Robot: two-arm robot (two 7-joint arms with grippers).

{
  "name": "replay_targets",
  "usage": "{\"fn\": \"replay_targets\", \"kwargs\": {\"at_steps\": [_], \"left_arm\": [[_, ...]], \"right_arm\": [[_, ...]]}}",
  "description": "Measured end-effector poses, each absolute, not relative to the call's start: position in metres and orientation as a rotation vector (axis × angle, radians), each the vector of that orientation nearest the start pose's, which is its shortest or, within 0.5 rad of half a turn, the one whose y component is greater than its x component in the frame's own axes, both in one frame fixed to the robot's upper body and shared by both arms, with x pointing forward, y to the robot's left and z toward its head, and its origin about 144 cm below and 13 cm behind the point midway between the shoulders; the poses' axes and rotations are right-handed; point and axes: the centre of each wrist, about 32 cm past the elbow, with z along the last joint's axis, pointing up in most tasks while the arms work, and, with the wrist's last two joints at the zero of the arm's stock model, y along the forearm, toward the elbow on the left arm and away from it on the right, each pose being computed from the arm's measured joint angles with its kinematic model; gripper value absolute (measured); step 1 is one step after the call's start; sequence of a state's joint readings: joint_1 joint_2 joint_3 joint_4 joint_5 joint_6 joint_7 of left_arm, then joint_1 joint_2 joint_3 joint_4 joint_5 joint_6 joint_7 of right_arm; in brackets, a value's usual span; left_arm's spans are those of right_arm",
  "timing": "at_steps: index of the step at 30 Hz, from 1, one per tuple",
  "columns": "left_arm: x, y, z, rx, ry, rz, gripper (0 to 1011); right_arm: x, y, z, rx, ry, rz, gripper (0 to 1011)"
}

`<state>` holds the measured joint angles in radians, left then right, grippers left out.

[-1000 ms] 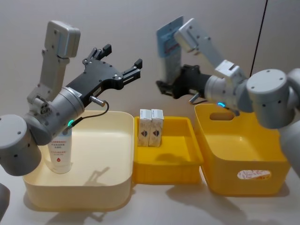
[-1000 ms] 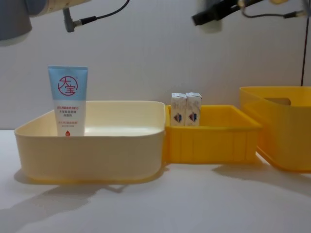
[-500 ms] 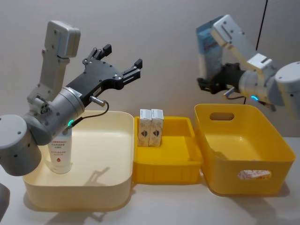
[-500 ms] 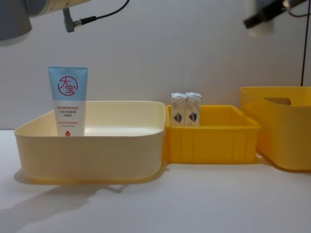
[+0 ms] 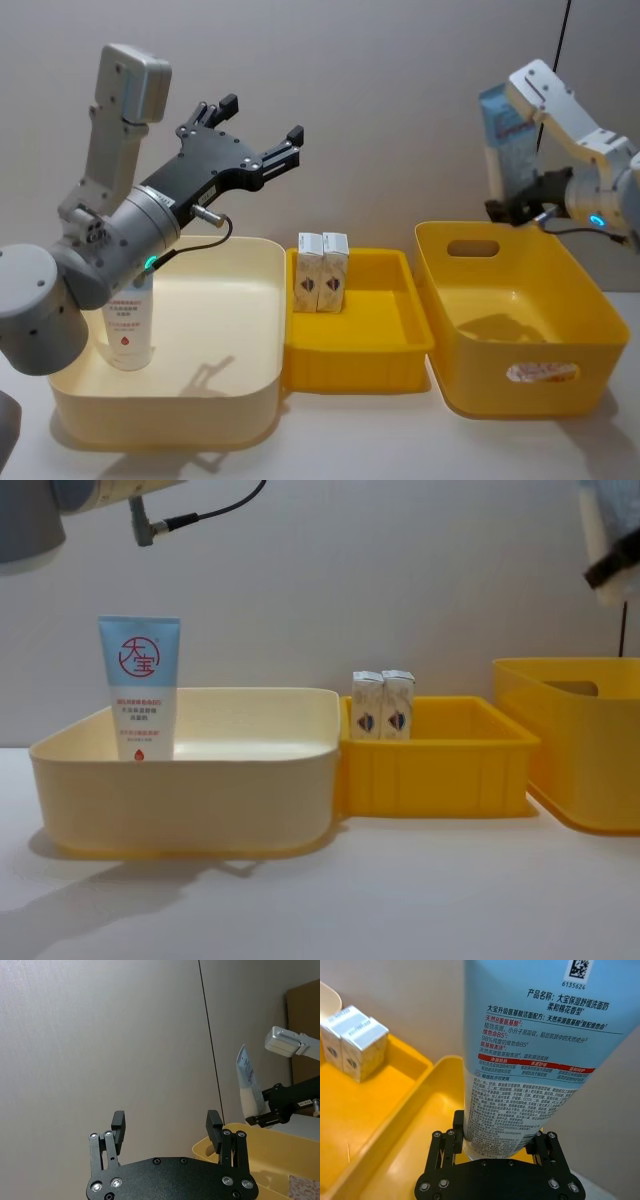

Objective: Bimanual collaborative sorting of washing and personal care products

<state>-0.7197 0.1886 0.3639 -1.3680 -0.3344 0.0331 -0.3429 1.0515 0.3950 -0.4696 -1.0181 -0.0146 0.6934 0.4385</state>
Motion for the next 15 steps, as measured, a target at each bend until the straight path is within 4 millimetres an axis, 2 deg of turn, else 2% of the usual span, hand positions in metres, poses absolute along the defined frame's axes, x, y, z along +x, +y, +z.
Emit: {"fn": "replay_targets", "kwargs": {"at_steps": [15], "left_arm": [[0.605,0.183,1.354,-0.225,-0.337,0.894,1003]], "right_arm": [[0.689,-0.323,1.42,-0.824,0.14,-1.208,660]]}}
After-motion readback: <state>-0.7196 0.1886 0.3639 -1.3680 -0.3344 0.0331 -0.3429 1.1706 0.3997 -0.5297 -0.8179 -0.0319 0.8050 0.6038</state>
